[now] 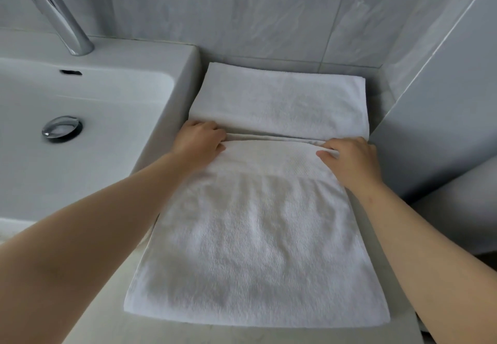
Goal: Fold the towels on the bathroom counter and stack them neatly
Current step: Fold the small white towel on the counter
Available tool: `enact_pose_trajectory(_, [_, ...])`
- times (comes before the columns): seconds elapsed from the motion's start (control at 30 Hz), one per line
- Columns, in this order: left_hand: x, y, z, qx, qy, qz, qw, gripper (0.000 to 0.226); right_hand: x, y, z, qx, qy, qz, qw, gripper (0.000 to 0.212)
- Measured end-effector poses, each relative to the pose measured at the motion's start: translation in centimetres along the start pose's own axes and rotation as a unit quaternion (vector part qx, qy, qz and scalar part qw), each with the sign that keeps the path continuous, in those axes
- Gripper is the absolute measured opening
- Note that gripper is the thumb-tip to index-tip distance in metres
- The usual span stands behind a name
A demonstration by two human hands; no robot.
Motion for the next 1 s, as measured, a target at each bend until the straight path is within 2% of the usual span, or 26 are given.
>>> enact_pose_trajectory(0.23, [-5.7,0.3,2.8,0.018,0.045,0.041,0.998,0.029,-4.7,-0.5,2.2,0.016,0.063,-0.155,0.986,0.011])
enact_pose_trajectory(0.33, [-8.3,0.1,5.2,0.030,0.101,0.061,0.993,0.031,-7.1,-0.6,4.1,0.035,0.079,-0.226,0.970,0.011])
enact_pose_trajectory(0.47, [-11.2,0.6,9.0,0.100,0.169,0.056,0.979,0.039,-9.3,-1.1,7.1,0.047,0.084,-0.274,0.957,0.013])
enact_pose_trajectory(0.67, [-10.1,1.5,14.1,0.140,0.085,0.029,0.986,0.026,-9.5,-1.6,12.0,0.069,0.072,-0.313,0.945,0.023])
enact_pose_trajectory(0.77, [-8.7,1.9,17.0,0.148,0.071,0.058,0.985,0.024,-8.1,-1.3,15.4,0.104,0.040,-0.304,0.946,0.022])
enact_pose_trajectory(0.83, [-8.1,2.1,19.0,0.150,0.073,0.080,0.983,0.015,-7.5,-1.0,17.8,0.132,0.025,-0.307,0.942,0.022])
enact_pose_trajectory(0.93, [-7.4,2.3,21.5,0.114,0.040,0.115,0.986,0.007,-7.1,-1.1,21.1,0.157,-0.005,-0.307,0.939,0.020])
enact_pose_trajectory(1.0, [-6.0,2.1,22.9,0.060,-0.046,0.129,0.989,0.011,-6.9,-1.5,22.9,0.167,-0.020,-0.302,0.938,0.020])
Point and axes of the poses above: each hand's wrist, its own z-axis away from the middle knuckle, its own x-axis out of the palm, y = z × x, the point moved 8 cm from there along -z, towards the middle knuckle, and after that the axes turned 3 degrees about y, right-handed, at the moved point
